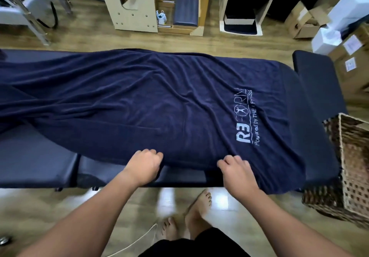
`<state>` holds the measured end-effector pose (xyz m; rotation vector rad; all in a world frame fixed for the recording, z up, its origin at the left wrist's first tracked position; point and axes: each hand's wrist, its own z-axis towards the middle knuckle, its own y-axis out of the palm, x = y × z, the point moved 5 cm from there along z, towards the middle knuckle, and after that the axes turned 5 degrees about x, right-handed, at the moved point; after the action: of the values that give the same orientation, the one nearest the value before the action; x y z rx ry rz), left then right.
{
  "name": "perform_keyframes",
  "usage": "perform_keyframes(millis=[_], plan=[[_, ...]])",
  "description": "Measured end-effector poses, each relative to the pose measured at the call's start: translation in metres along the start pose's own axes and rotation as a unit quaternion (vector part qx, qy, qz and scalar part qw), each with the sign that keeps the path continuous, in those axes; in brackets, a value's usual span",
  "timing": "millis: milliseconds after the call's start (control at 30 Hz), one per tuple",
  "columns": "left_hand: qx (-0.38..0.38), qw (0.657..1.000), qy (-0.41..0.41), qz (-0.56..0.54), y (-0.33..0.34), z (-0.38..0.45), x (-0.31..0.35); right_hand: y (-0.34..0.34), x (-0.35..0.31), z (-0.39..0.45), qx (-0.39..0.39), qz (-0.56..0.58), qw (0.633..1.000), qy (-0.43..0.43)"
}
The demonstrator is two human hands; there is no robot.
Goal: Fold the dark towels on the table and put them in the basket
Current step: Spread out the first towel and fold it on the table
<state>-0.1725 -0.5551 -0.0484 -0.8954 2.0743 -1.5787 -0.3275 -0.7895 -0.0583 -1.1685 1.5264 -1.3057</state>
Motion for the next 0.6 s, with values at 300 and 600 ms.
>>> perform_keyframes(millis=[300, 600], plan=[[-0.109, 0.986, 0.007, -0.125, -0.002, -0.031, 0.019, -0.024, 0.034, -0.035, -0.068, 0.13, 0.973, 0.179], [-0.051, 0.988, 0.103, 0.1, 0.026, -0.038, 0.073, 0.015, 0.061, -0.081, -0.002, 0.117, 0.944, 0.308]])
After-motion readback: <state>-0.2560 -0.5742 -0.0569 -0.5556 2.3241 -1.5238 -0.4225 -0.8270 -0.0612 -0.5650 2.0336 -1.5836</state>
